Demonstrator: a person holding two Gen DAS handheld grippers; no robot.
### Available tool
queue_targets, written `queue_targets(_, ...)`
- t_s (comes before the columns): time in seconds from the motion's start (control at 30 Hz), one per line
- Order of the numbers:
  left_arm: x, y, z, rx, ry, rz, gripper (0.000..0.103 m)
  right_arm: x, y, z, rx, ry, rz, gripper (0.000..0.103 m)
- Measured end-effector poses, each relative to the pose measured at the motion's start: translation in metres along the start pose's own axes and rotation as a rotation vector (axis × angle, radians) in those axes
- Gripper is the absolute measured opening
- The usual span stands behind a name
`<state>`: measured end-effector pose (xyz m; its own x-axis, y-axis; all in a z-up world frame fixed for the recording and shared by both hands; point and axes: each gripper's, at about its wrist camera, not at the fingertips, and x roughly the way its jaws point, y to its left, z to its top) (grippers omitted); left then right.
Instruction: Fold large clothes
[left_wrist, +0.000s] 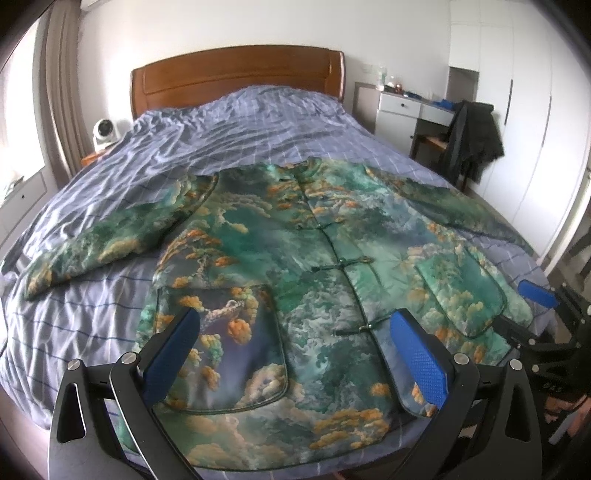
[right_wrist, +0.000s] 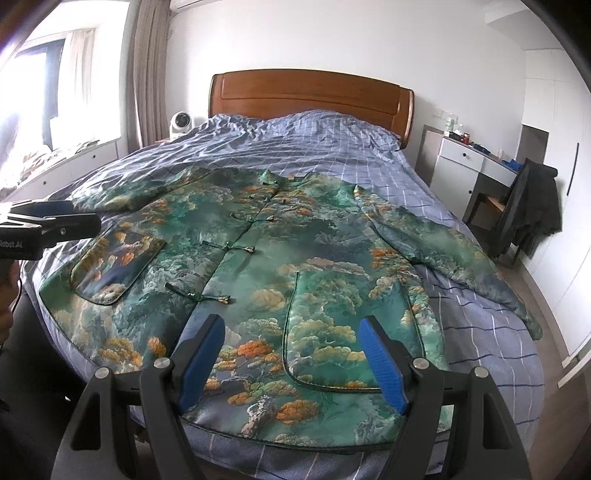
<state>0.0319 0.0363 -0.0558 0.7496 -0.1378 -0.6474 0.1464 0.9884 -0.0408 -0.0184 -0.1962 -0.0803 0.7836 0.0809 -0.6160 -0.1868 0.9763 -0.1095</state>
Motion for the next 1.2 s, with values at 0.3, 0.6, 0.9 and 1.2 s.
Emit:
queue_targets(0.3, 0.007, 0.008, 0.0, -0.069, 0.026, 0.014, 0.103, 0.003, -0.013, 0.001, 0.07, 0.027, -0.007, 0.077)
queue_targets(0.6, 0.008, 0.009, 0.001, -0.074, 0.017, 0.039, 0.103, 0.006, -0.027, 0.005, 0.132, 0.035, -0.05, 0.077)
queue_targets(0.9, 0.012, 0.007, 0.001, -0.042, 0.024, 0.066, 0.103, 0.004, -0.048, 0.01, 0.17, 0.023, -0.076, 0.077)
queue_targets(1.2, 0.021, 0.001, 0.0, -0.024, 0.049, 0.081, 0.103, 0.005, -0.087, 0.011, 0.249, 0.025, -0.123, 0.077)
